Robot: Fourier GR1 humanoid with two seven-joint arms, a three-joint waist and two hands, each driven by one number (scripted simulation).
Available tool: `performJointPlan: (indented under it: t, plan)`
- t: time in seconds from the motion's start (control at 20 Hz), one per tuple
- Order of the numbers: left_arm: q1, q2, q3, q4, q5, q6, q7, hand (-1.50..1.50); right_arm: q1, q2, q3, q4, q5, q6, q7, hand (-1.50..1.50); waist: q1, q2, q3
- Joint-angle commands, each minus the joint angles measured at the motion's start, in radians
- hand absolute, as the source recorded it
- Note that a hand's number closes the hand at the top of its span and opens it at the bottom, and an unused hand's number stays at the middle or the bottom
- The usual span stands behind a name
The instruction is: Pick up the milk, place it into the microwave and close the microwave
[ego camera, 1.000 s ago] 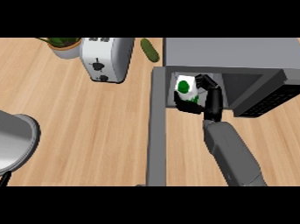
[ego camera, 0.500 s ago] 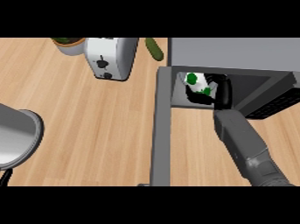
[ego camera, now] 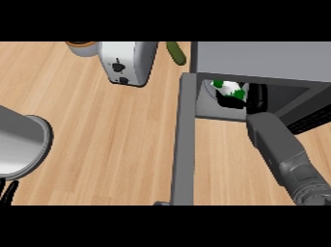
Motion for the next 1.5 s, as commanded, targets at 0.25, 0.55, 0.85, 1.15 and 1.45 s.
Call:
performJointPlan:
  t: [0.25, 0.55, 0.85, 1.15, 1.45]
  plan:
    - [0.011, 0.01, 0.02, 0.026, 0.012, -0.029, -0.019, -1.5, -0.063, -0.044, -0.078, -0.006, -0.046, -0.024, -0.065, 1.5, 0.025, 0.007, 0.002]
    - [-0.037, 0.006, -0.003, 0.05, -0.011, -0.011, 0.004, -1.5, -0.1, -0.059, -0.057, 0.028, 0.007, -0.173, -0.089, 1.5, 0.038, 0.022, 0.0]
    - [-0.055, 0.018, 0.001, 0.057, -0.001, -0.02, 0.007, -1.5, -0.104, -0.063, -0.088, 0.035, 0.003, -0.305, -0.09, 1.5, 0.04, 0.022, 0.001]
    - [-0.081, 0.031, 0.007, 0.072, -0.009, -0.029, 0.0, -1.5, -0.129, -0.068, -0.091, 0.053, 0.019, -0.341, -0.069, 1.5, 0.055, 0.026, 0.001]
    - [-0.098, 0.031, -0.004, 0.051, -0.024, -0.023, 0.002, -1.5, -0.01, -0.139, 0.027, 0.184, 0.156, -0.58, 0.268, -1.5, 0.082, 0.052, -0.01]
